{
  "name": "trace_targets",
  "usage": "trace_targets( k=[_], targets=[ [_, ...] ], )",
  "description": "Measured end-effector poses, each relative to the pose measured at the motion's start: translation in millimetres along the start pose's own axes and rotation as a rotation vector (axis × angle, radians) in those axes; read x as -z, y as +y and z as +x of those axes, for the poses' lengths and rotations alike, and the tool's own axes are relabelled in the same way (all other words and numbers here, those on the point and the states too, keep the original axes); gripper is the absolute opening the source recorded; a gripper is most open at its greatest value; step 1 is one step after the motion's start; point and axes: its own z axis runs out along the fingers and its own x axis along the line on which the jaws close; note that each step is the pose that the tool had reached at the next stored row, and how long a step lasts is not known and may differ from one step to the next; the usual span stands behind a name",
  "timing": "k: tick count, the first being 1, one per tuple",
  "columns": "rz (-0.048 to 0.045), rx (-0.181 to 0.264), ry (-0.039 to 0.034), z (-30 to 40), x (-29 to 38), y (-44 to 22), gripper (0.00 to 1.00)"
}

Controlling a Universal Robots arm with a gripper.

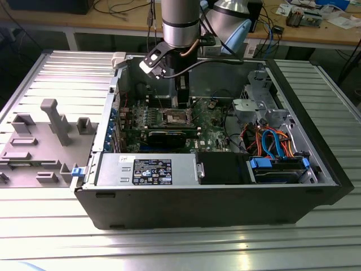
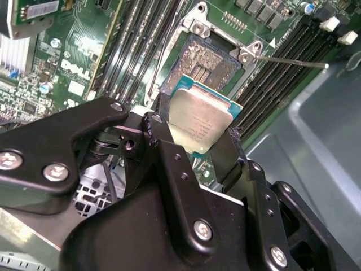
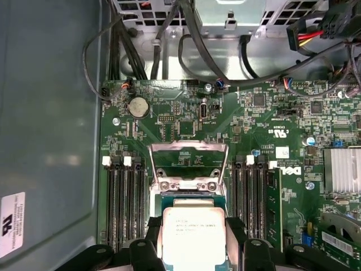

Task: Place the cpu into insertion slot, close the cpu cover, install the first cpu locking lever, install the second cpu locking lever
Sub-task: 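Place the cpu into insertion slot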

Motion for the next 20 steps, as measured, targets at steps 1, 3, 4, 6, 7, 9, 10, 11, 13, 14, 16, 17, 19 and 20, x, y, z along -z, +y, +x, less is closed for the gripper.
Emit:
trace_targets(
  k=[1,3,4,6,7,9,10,11,13,14,16,17,19,20],
  targets=[
    [-0.0001,0.0,0.0001,0.1,-2.1,-1.1,0.53],
    [0.0,0.0,0.0,0.1,-6.9,-2.9,0.53],
    [0.0,0.0,0.0,0.1,-8.4,-3.5,0.53],
    [0.0,0.0,0.0,0.1,-13.9,-5.0,0.53],
    [0.0,0.001,0.0001,0.2,-15.8,-5.2,0.53],
    [0.0001,0.005,0.0005,0.4,-19.5,-5.8,0.53],
    [0.0001,0.008,0.0008,0.5,-21.8,-6.2,0.53],
    [0.0001,0.009,0.0009,0.5,-23.6,-6.4,0.53],
    [0.0001,0.01,0.001,0.5,-27.9,-7.0,0.53],
    [0.0001,0.01,0.001,0.5,-30.0,-7.4,0.53],
    [-0.0001,0.01,0.0009,0.4,-37.8,-11.2,0.53],
    [-0.0002,0.01,0.001,0.5,-39.8,-11.7,0.53],
    [-0.0001,0.01,0.001,0.6,-41.6,-11.8,0.53],
    [-0.0001,0.01,0.001,0.6,-42.4,-11.9,0.53]
  ],
)
